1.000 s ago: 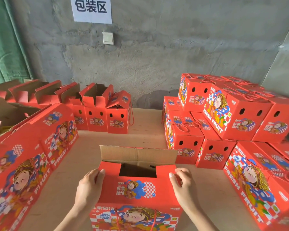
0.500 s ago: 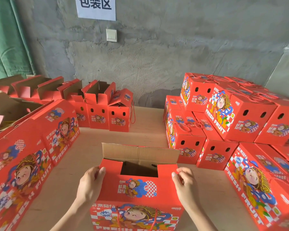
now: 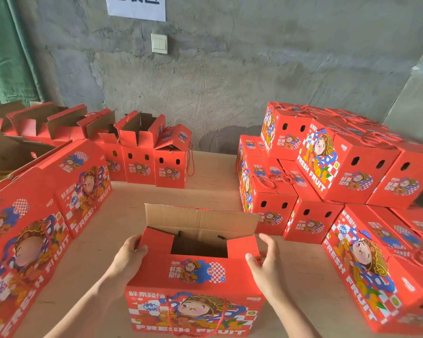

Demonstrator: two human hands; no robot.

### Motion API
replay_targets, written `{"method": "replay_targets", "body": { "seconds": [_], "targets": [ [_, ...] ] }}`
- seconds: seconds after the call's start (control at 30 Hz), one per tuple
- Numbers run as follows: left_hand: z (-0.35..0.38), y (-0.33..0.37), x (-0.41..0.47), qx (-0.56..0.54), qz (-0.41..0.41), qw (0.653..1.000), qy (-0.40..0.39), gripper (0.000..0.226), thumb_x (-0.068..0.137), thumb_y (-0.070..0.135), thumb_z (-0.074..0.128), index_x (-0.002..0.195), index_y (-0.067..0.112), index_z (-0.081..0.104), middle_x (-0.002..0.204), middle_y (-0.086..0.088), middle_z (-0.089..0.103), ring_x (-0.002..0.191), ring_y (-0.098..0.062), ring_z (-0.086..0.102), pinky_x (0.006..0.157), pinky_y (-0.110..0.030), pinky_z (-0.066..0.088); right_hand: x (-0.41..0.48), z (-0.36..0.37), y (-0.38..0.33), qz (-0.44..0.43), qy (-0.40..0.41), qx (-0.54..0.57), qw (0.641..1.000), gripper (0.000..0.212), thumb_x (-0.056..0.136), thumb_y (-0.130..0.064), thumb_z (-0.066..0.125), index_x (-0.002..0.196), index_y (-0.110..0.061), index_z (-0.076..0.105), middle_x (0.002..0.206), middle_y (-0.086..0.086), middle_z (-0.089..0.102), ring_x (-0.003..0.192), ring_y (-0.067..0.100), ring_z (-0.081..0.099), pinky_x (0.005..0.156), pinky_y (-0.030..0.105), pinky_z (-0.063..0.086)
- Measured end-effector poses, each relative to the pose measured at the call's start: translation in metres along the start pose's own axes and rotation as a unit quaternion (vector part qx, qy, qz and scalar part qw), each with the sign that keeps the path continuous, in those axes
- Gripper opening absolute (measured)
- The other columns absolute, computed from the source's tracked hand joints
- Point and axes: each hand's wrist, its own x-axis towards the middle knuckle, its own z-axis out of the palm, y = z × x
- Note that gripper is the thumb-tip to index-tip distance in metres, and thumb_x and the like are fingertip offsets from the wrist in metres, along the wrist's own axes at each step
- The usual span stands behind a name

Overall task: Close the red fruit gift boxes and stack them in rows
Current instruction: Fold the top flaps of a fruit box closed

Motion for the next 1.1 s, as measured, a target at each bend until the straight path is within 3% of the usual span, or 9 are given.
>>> {"method": "replay_targets", "body": {
  "seconds": [0.07, 0.2, 0.33, 0.43, 0.57, 0.67, 0.87, 1.03, 1.1],
  "targets": [
    [-0.001, 0.006, 0.004, 0.031, -0.017, 0.999, -0.008, 0.021, 0.099, 0.011, 0.042, 0.116, 0.021, 0.051, 0.095, -0.013, 0.067, 0.082, -0.032, 0.066, 0.075, -0.043, 0.056, 0.005, -0.002, -0.004, 0.020, -0.067, 0.031, 0.997, 0.072, 0.089, 0.000, 0.058, 0.148, -0.012, 0.019, 0.151, 0.001, 0.028, 0.138, 0.017, 0.031, 0.114, 0.030, 0.025],
    [0.003, 0.008, 0.002, 0.064, 0.000, 0.998, 0.004, 0.036, 0.099, 0.011, 0.041, 0.134, 0.018, 0.044, 0.101, -0.006, 0.063, 0.081, -0.025, 0.064, 0.068, -0.034, 0.053, 0.012, -0.008, -0.004, 0.053, -0.153, 0.106, 0.981, 0.084, 0.090, 0.006, 0.053, 0.151, -0.020, 0.000, 0.156, -0.003, 0.017, 0.138, 0.003, 0.018, 0.109, 0.020, 0.016],
    [0.004, -0.004, -0.003, 0.058, 0.044, 0.996, 0.045, 0.066, 0.099, 0.015, 0.043, 0.151, 0.024, 0.003, 0.142, -0.010, 0.045, 0.100, -0.029, 0.061, 0.077, -0.038, 0.053, 0.013, -0.013, -0.002, 0.034, -0.148, 0.115, 0.982, 0.077, 0.086, 0.010, 0.057, 0.147, -0.023, 0.023, 0.149, 0.002, 0.035, 0.133, 0.014, 0.038, 0.112, 0.028, 0.030],
    [0.004, -0.006, -0.005, 0.085, 0.122, 0.987, 0.062, 0.085, 0.094, 0.001, 0.045, 0.149, 0.027, -0.014, 0.152, -0.014, 0.027, 0.132, -0.034, 0.039, 0.102, -0.047, 0.039, 0.012, -0.015, -0.001, 0.004, -0.145, 0.115, 0.983, 0.055, 0.080, 0.018, 0.058, 0.125, -0.012, 0.049, 0.142, 0.006, 0.044, 0.115, 0.005, 0.047, 0.090, 0.003, 0.037],
    [0.003, -0.006, -0.015, 0.200, 0.250, 0.941, 0.108, 0.089, 0.077, -0.008, 0.056, 0.151, 0.020, 0.015, 0.156, -0.010, 0.019, 0.143, -0.028, 0.016, 0.114, -0.047, 0.019, 0.013, -0.022, 0.005, -0.012, -0.182, 0.125, 0.975, 0.053, 0.077, 0.010, 0.067, 0.123, -0.011, 0.050, 0.143, -0.005, 0.040, 0.128, 0.008, 0.039, 0.104, 0.022, 0.038],
    [0.006, -0.008, -0.017, 0.279, 0.272, 0.918, 0.074, 0.064, 0.081, 0.024, 0.068, 0.140, 0.021, 0.044, 0.153, -0.005, 0.027, 0.142, -0.026, 0.020, 0.115, -0.047, 0.021, 0.017, -0.030, 0.005, -0.026, -0.240, 0.102, 0.965, 0.063, 0.074, -0.001, 0.075, 0.127, -0.014, 0.045, 0.141, -0.012, 0.034, 0.123, -0.008, 0.038, 0.095, 0.007, 0.037],
    [0.006, -0.012, -0.011, 0.283, 0.256, 0.923, 0.050, 0.079, 0.072, 0.049, 0.075, 0.138, 0.019, 0.044, 0.151, 0.000, 0.029, 0.139, -0.019, 0.024, 0.115, -0.039, 0.023, 0.031, -0.033, 0.010, -0.093, -0.237, -0.029, 0.967, 0.032, 0.090, -0.034, 0.057, 0.121, -0.034, 0.049, 0.137, -0.026, 0.032, 0.130, -0.002, 0.032, 0.089, -0.001, 0.030],
    [0.002, 0.001, 0.014, 0.404, 0.220, 0.888, 0.019, 0.075, 0.069, 0.068, 0.065, 0.127, 0.025, 0.045, 0.155, 0.004, 0.021, 0.146, -0.016, 0.003, 0.115, -0.048, 0.004, 0.033, -0.030, 0.016, -0.146, -0.237, -0.106, 0.954, 0.039, 0.087, -0.052, 0.043, 0.126, -0.051, 0.040, 0.144, -0.016, 0.028, 0.132, -0.004, 0.027, 0.101, 0.012, 0.032],
    [-0.002, 0.013, 0.026, 0.455, 0.201, 0.867, -0.036, 0.077, 0.067, 0.070, 0.064, 0.123, 0.024, 0.038, 0.138, 0.008, 0.040, 0.141, -0.019, 0.022, 0.113, -0.042, 0.014, 0.034, -0.030, 0.017, -0.149, -0.239, -0.108, 0.953, 0.039, 0.087, -0.053, 0.043, 0.126, -0.053, 0.040, 0.144, -0.016, 0.028, 0.128, -0.009, 0.028, 0.093, 0.002, 0.031]
  ]
}}
